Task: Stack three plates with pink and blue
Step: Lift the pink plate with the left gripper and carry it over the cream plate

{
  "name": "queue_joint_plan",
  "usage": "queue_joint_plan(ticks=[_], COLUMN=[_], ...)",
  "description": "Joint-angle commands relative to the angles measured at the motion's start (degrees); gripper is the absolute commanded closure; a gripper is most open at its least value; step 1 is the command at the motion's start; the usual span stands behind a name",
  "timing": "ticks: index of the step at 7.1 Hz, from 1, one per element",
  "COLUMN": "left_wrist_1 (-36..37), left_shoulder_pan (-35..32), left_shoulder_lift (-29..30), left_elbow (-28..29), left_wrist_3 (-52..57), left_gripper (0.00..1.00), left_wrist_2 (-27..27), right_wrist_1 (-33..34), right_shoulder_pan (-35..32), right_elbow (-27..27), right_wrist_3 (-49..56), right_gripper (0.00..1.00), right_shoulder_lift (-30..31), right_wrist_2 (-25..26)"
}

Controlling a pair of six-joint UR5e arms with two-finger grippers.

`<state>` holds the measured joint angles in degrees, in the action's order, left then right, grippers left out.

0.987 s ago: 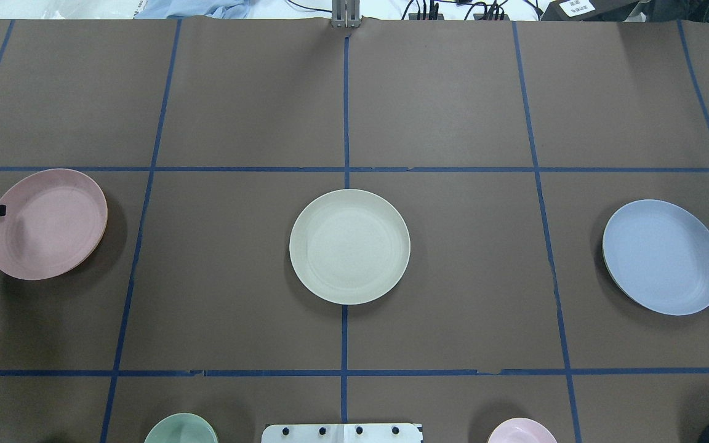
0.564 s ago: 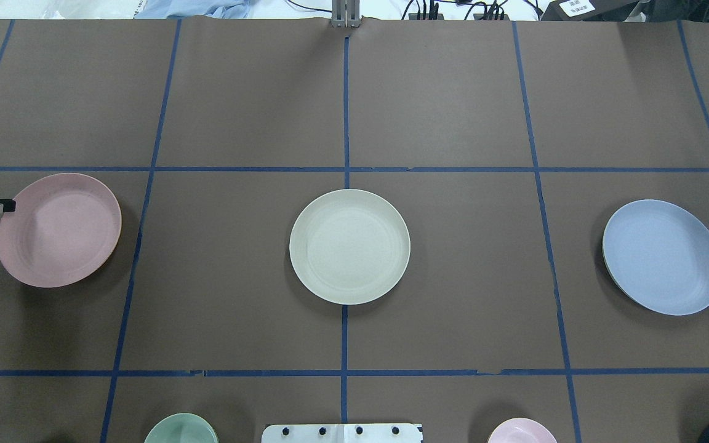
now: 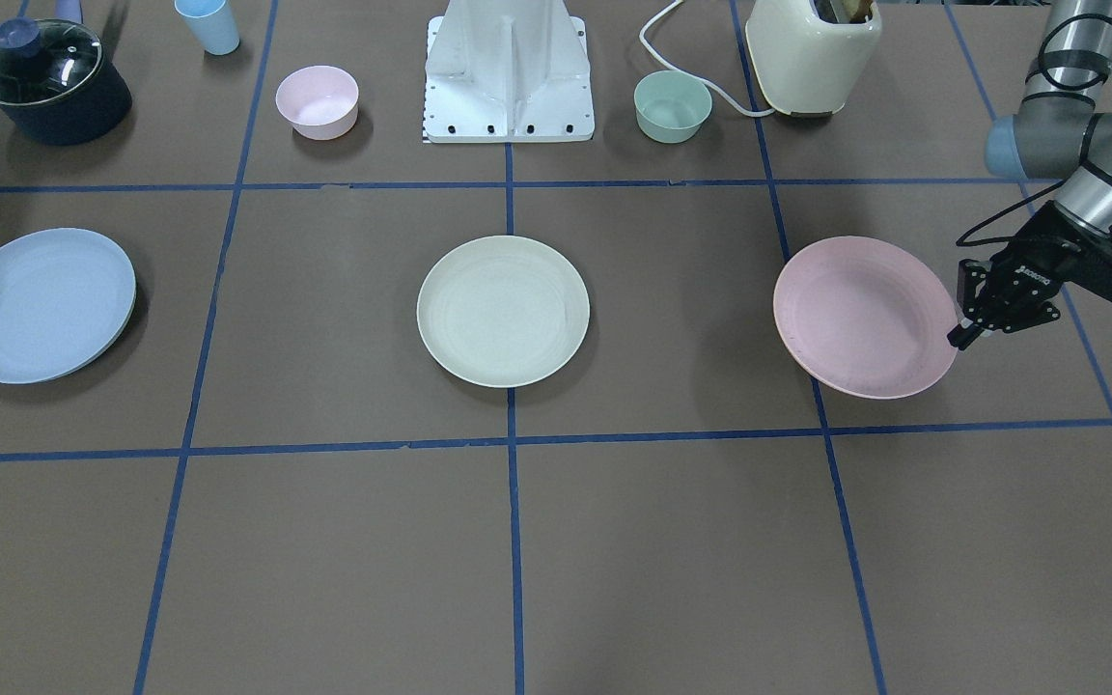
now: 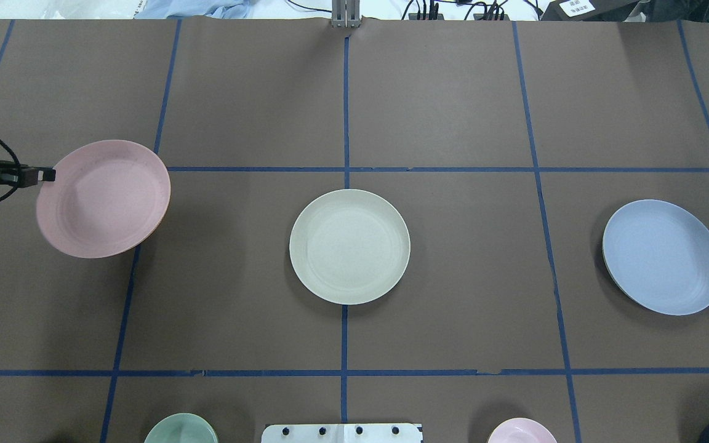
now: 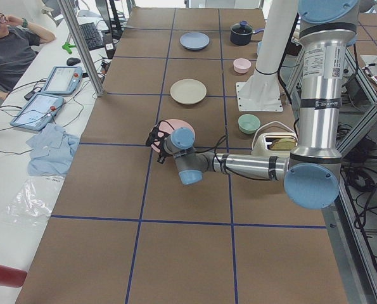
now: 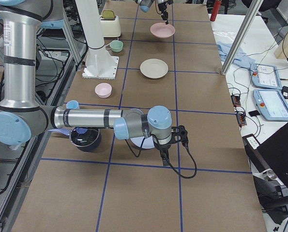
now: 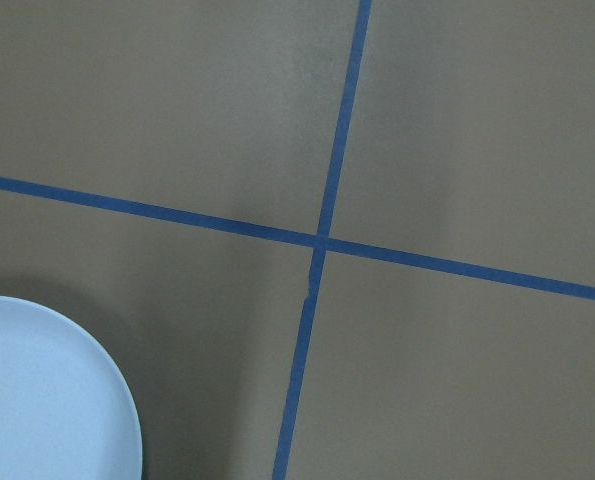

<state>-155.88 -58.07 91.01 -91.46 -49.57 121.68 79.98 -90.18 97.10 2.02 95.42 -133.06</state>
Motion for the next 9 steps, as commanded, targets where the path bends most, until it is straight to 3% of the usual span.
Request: queue_joint_plan(ticks=[1, 5, 9], left_wrist_1=[8.03, 22.70, 25.61], left_shoulder_pan=[4.07, 22.69, 30.89], left_shoulder_lift=[6.43, 22.52, 24.57], left_elbow=[-5.92, -5.49, -5.40], left_wrist_3=[-10.24, -23.97, -25.14], left_gripper=[1.00, 1.00, 1.00], left_wrist_2=[-1.61, -18.11, -26.82], right_wrist_1=[0.00, 0.09, 0.09], right_shoulder_pan=[0.00, 0.00, 0.00], right_elbow=[0.02, -0.07, -0.16], right_wrist_3=[0.00, 0.00, 0.00], right_gripper=[0.00, 0.00, 0.00], right_shoulder_lift=[0.03, 0.03, 0.03], right_wrist_2=[0.00, 0.00, 0.00])
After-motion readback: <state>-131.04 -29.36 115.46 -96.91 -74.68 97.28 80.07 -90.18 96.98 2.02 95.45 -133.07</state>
